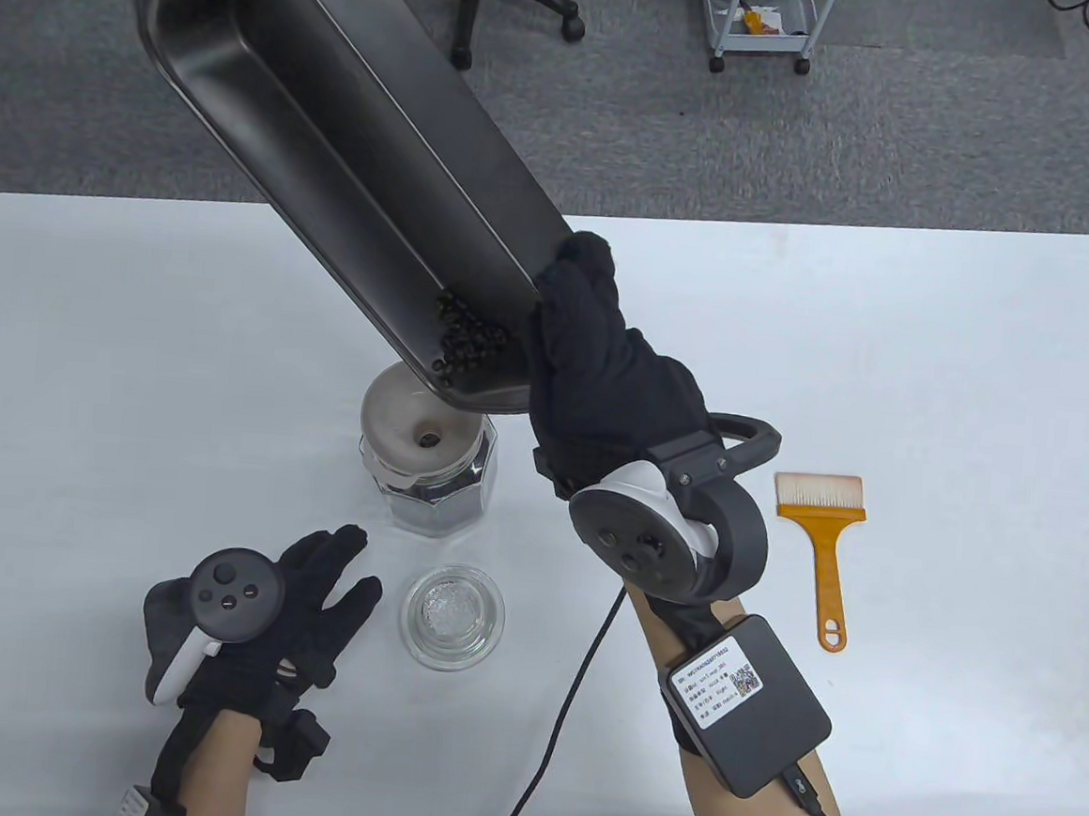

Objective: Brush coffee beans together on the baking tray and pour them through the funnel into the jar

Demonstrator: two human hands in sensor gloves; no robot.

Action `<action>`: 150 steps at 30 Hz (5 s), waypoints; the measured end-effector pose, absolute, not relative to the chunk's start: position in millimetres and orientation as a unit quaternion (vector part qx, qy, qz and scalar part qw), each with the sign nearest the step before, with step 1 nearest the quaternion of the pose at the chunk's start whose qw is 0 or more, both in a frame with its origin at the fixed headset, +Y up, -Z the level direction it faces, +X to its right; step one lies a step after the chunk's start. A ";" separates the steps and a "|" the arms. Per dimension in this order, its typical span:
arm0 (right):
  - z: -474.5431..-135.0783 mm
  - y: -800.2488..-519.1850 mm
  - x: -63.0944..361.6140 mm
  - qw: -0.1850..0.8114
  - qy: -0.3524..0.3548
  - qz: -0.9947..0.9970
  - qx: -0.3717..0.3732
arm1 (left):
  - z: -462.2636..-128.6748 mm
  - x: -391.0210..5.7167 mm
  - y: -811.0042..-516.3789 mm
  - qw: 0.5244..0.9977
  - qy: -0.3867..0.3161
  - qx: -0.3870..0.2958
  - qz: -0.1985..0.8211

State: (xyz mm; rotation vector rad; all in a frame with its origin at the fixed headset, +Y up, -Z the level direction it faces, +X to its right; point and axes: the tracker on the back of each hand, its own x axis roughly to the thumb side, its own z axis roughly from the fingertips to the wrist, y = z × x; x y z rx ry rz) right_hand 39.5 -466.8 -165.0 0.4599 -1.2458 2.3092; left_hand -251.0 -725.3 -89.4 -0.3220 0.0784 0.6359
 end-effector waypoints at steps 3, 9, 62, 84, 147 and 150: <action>-164.2 -467.3 37.2 0.230 -0.457 0.842 0.173 | -89.4 -251.0 -725.1 0.937 0.038 -0.156 0.312; -164.2 -467.5 36.4 0.233 -0.458 0.840 0.175 | -89.9 -250.5 -725.6 0.936 0.038 -0.158 0.311; -151.8 -462.1 32.6 0.221 -0.496 0.807 0.233 | -89.7 -252.0 -725.6 0.934 0.037 -0.153 0.320; -150.2 -459.8 31.4 0.221 -0.502 0.800 0.242 | -89.8 -252.5 -726.5 0.934 0.037 -0.152 0.320; -153.7 -621.4 232.6 0.606 -0.219 0.746 -0.167 | -89.1 -249.7 -724.6 0.951 0.040 -0.122 0.281; -151.5 -633.6 234.0 0.616 -0.208 0.739 -0.177 | -89.1 -251.1 -723.5 0.952 0.041 -0.117 0.280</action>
